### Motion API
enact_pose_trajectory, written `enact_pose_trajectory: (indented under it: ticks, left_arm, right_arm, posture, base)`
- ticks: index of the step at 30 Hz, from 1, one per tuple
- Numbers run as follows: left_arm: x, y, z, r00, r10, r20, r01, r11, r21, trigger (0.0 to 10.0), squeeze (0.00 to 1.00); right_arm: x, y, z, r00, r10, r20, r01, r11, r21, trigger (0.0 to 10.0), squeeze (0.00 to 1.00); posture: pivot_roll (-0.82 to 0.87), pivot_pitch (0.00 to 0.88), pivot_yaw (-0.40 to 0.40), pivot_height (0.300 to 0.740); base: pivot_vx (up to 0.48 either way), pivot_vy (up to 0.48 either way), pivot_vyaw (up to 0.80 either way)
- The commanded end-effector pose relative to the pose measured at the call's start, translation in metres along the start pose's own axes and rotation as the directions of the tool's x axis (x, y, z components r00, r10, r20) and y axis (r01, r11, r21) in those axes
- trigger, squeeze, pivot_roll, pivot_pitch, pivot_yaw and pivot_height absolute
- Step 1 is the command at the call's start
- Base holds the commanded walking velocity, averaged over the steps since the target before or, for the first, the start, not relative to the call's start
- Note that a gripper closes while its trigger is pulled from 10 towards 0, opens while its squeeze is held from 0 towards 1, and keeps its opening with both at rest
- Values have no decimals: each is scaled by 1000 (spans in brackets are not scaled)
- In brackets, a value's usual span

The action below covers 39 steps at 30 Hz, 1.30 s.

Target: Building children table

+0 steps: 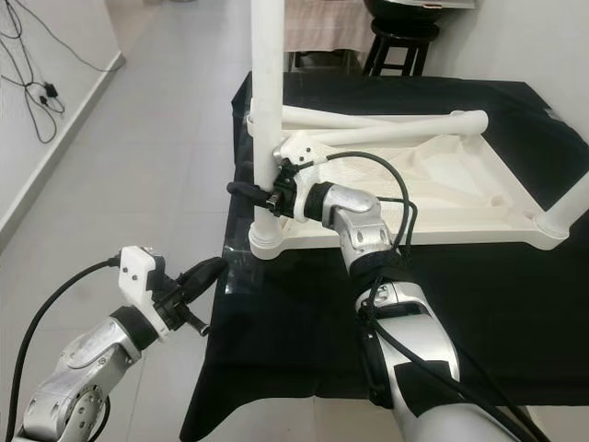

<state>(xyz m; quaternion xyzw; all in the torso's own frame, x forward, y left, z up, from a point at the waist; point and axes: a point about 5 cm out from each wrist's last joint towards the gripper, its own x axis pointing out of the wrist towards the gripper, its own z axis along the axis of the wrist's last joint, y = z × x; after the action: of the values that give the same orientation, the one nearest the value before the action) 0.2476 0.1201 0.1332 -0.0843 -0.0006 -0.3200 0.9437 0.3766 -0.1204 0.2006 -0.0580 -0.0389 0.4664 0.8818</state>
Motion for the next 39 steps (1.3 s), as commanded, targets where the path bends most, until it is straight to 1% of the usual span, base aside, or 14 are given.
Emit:
enact_pose_trajectory:
  ticks: [1,4,5,6,7,17,20,21,23,25,26,31,32,39]
  left_arm:
    - [-2,-1,-2,1000,0,-12,0,1000,-8,10000,0]
    - [-2,-1,-2,1000,0,-12,0,1000,-8,10000,0]
    - [-4,0,-1,1000,0,-14,0,1000,-6,10000,0]
    - [-4,0,-1,1000,0,-14,0,1000,-6,10000,0]
    - [-4,0,-1,1000,0,-15,0,1000,-5,10000,0]
    - [-3,2,-3,1000,0,-23,0,1000,2,10000,0]
    - [-2,2,-3,1000,4,-21,-4,1000,3,10000,0]
    - [-2,2,-3,1000,8,-19,-8,1000,4,10000,0]
    - [-2,1,-3,1000,11,-17,-11,1000,5,10000,0]
    - [-2,1,-3,1000,13,-17,-13,1000,5,10000,0]
    - [-2,1,-3,1000,12,-17,-12,1000,4,10000,0]
    - [-2,0,-4,1000,3,-21,-3,1000,-2,10000,0]
    - [-2,-1,-5,1000,2,-21,-2,1000,-2,10000,0]
    - [-1,-2,-5,1000,7,-24,-7,1000,7,10000,0]
  right_arm:
    - [-11,6,-24,997,-23,-78,26,999,35,0,0]
    - [-14,9,-32,994,-54,-100,58,998,39,0,0]
    - [-21,12,-56,841,-492,-225,513,858,42,0,0]
    - [-21,12,-56,841,-492,-225,513,858,42,0,0]
    - [-32,13,-65,665,-692,-282,725,688,22,0,0]
    - [-3,43,-56,761,-615,-206,635,771,45,0,0]
    - [2,37,-53,750,-628,-207,645,764,21,2353,0]
    - [3,35,-51,737,-641,-213,658,753,11,10000,0]
    - [5,33,-47,753,-625,-208,645,764,39,10000,0]
    - [7,32,-44,763,-614,-203,635,770,58,10000,388]
    - [11,32,-38,789,-583,-193,603,795,63,10000,1000]
    - [29,33,-7,924,-379,-53,381,923,60,10000,1000]
    - [33,36,-3,959,-280,-37,282,959,42,10000,0]
    - [44,41,7,996,84,-24,-85,996,-31,10000,0]
  posture:
    - [34,101,-44,740]
    - [28,103,-43,740]
    - [23,105,-43,740]
    - [23,105,-43,740]
    - [27,106,-46,740]
    - [32,87,-44,740]
    - [35,86,-45,740]
    - [39,83,-46,740]
    - [42,82,-47,740]
    - [42,82,-47,740]
    - [43,82,-47,740]
    - [40,75,-47,740]
    - [46,74,-48,740]
    - [64,70,-54,740]
  base:
    - [0,0,0]
    - [0,0,0]
    - [0,0,0]
    - [0,0,0]
    - [0,0,0]
    - [0,0,0]
    - [0,0,0]
    - [0,0,0]
    - [0,0,0]
    - [0,0,0]
    - [0,0,0]
    - [0,0,0]
    - [0,0,0]
    - [0,0,0]
